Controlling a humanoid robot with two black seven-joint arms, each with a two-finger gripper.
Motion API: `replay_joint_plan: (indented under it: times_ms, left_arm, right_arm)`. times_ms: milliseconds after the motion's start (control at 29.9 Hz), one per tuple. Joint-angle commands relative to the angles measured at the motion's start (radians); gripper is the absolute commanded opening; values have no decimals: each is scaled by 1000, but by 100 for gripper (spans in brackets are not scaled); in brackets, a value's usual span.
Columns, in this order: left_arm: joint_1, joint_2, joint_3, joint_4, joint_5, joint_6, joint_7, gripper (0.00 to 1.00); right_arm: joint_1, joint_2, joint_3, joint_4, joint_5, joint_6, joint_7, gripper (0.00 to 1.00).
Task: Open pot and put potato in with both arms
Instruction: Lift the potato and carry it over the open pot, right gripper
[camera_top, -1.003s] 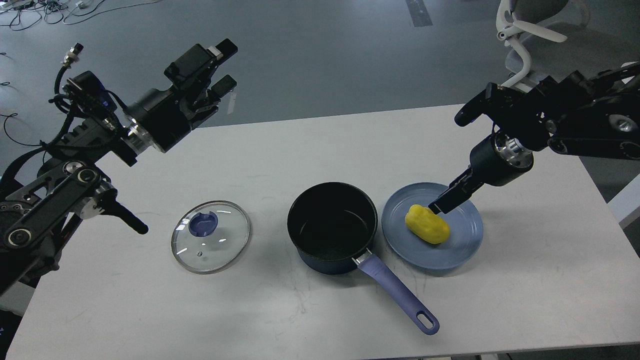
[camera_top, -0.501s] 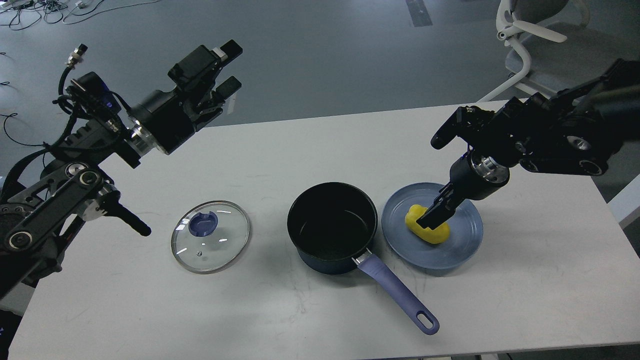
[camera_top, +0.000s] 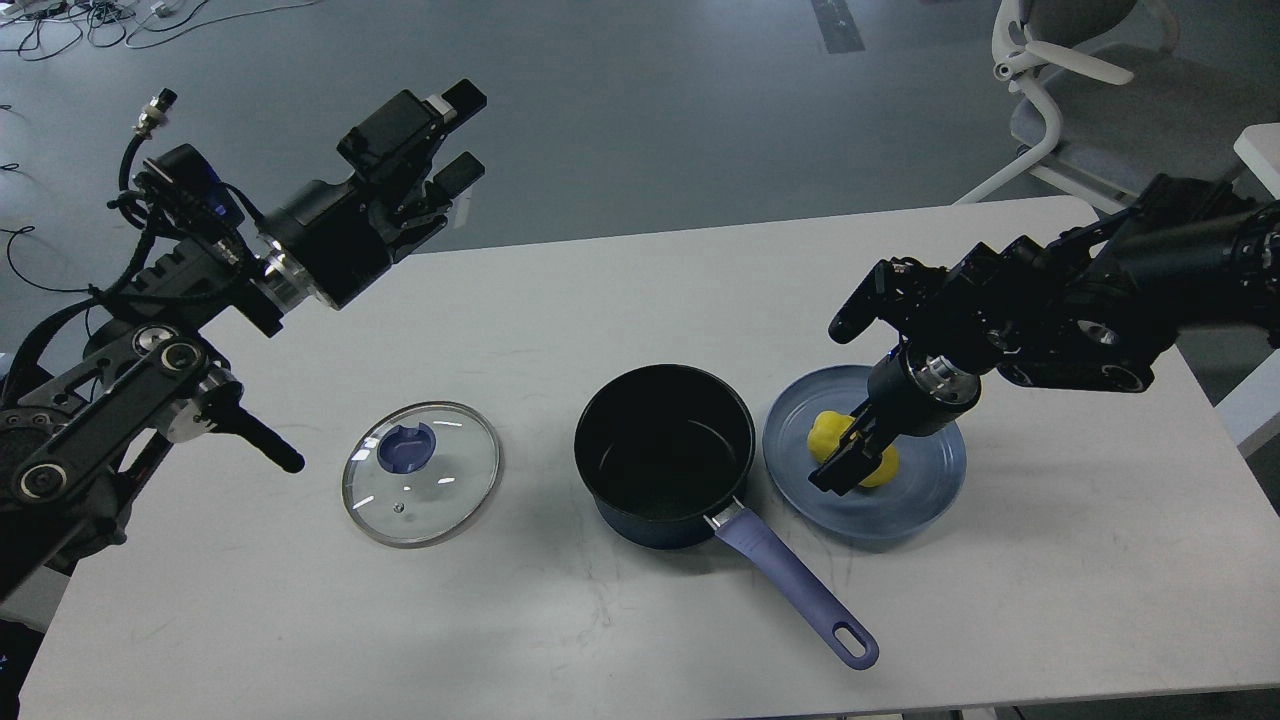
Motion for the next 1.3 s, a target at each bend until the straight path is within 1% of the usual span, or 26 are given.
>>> replay_joint_plan:
  times_ms: [0,201,301,368,401,435,468,501,535,602,635,669,702,836,936,1070,1136,1270]
  left_arm:
    - [0,-1,0,0,0,0,0,97]
    - [-1,3,0,0,-2,0,0,97]
    - [0,3,-3,0,-2,0,0,97]
    - [0,2,-6,0,-2,0,0,97]
    - [0,2,-6,0,-2,0,0,97]
    - [0,3,-8,0,-2,-2,0,97]
    - [0,3,-8,0,-3,-2,0,97]
    - [0,3,-8,0,-3,-2,0,97]
    - [0,3,-8,2,-3,0,0,97]
    - [0,3,-8,0,-5,-2,0,97]
    - [0,3,-8,2,-5,-2,0,97]
    - [0,3,-8,0,-5,-2,0,97]
    - [0,5,-8,0,-5,-2,0,97]
    - [0,5,-8,0,-5,-2,0,97]
    - [0,3,-8,0,-5,0,0,97]
    - [0,3,-8,0,-5,-2,0,97]
    - [0,3,-8,0,-5,-2,0,97]
    - [0,0,-8,0,-5,-2,0,97]
  right_arm:
    - [0,19,-16,-10,0,0,0,100]
    - [0,28,-27,-13,-2,0,0,96]
    - [0,28,-39,-12,-2,0,0,90]
    - [0,31,-51,-12,-2,0,0,80]
    - [0,33,-53,-12,-2,0,0,72]
    - [1,33,-56,-12,-2,0,0,55]
    - [3,31,-56,-10,-2,0,0,42]
    - [4,31,-56,-10,-2,0,0,37]
    - [9,31,-61,-7,0,0,0,29]
    - [18,30,-67,-1,0,0,0,21]
    - [30,28,-67,5,0,0,0,15]
    - [41,27,-67,11,0,0,0,13]
    - [70,25,-67,31,1,0,0,11]
    - [209,7,-50,137,12,0,0,11]
    - [292,17,-44,163,26,0,0,11]
    - [323,45,-2,168,75,0,0,11]
    - [332,89,8,166,156,-1,0,12]
    - [333,169,8,163,230,-29,0,12]
